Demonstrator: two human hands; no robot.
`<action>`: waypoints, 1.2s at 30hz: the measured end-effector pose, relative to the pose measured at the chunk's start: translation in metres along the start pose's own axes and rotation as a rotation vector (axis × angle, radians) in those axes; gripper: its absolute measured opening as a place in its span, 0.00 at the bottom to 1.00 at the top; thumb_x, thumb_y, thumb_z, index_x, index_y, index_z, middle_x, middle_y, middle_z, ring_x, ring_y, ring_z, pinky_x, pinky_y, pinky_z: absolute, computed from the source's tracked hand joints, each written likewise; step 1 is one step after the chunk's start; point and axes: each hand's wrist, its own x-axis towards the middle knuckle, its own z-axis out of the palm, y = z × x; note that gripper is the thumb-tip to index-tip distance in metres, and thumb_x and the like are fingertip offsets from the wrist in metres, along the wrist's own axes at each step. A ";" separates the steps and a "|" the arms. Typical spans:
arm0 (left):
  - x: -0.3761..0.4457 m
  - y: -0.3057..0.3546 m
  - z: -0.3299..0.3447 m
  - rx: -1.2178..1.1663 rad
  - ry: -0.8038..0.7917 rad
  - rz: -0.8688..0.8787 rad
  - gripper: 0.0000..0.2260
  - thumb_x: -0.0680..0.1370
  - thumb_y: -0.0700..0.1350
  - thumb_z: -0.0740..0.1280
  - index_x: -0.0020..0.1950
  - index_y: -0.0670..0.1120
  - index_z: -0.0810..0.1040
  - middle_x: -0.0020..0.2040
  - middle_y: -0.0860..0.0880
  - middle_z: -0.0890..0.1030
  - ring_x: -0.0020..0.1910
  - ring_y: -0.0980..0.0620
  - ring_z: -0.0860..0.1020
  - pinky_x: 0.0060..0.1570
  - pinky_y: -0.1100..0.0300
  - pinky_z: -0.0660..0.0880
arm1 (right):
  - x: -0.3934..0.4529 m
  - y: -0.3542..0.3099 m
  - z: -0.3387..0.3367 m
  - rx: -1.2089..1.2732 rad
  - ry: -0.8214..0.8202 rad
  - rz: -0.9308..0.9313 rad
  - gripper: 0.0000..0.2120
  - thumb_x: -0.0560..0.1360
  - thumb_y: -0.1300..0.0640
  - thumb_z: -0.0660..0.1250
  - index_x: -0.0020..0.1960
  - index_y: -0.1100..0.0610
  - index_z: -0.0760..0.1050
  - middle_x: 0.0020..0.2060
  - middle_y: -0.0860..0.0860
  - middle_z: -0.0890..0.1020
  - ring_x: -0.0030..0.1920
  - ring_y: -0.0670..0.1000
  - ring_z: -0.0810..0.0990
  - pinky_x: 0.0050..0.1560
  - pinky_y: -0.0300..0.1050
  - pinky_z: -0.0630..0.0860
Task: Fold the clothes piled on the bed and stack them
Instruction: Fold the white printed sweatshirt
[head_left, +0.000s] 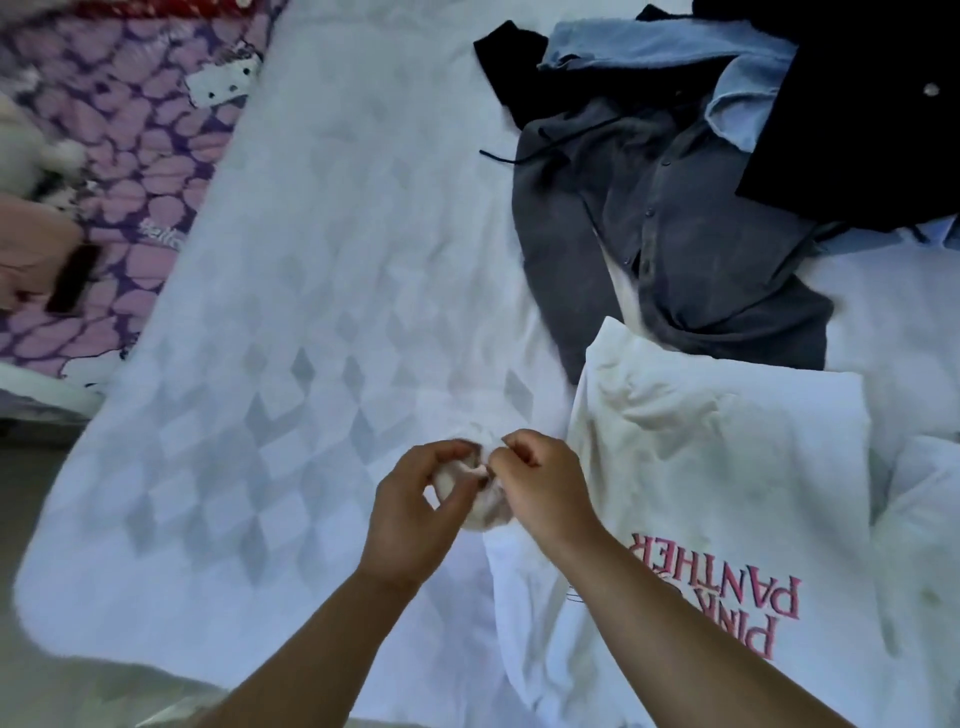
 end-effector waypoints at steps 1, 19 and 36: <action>0.000 -0.005 -0.007 0.079 0.016 0.030 0.08 0.70 0.45 0.71 0.46 0.57 0.79 0.50 0.59 0.79 0.51 0.65 0.76 0.48 0.76 0.68 | -0.003 -0.001 0.005 0.017 -0.023 0.007 0.17 0.71 0.63 0.64 0.26 0.55 0.64 0.21 0.45 0.67 0.27 0.44 0.65 0.31 0.39 0.62; 0.006 -0.036 -0.081 -0.618 -0.034 -0.406 0.04 0.78 0.42 0.65 0.51 0.44 0.74 0.45 0.43 0.81 0.39 0.49 0.79 0.40 0.59 0.78 | -0.004 -0.021 0.065 0.065 -0.276 -0.012 0.06 0.72 0.61 0.66 0.47 0.53 0.74 0.42 0.47 0.81 0.46 0.49 0.81 0.52 0.46 0.77; 0.019 -0.048 -0.089 -0.254 0.030 -0.216 0.04 0.73 0.37 0.70 0.42 0.45 0.78 0.42 0.46 0.81 0.39 0.50 0.79 0.42 0.62 0.76 | 0.015 -0.002 0.079 -0.548 -0.061 -0.358 0.24 0.73 0.61 0.67 0.28 0.51 0.55 0.28 0.48 0.62 0.31 0.50 0.63 0.29 0.40 0.57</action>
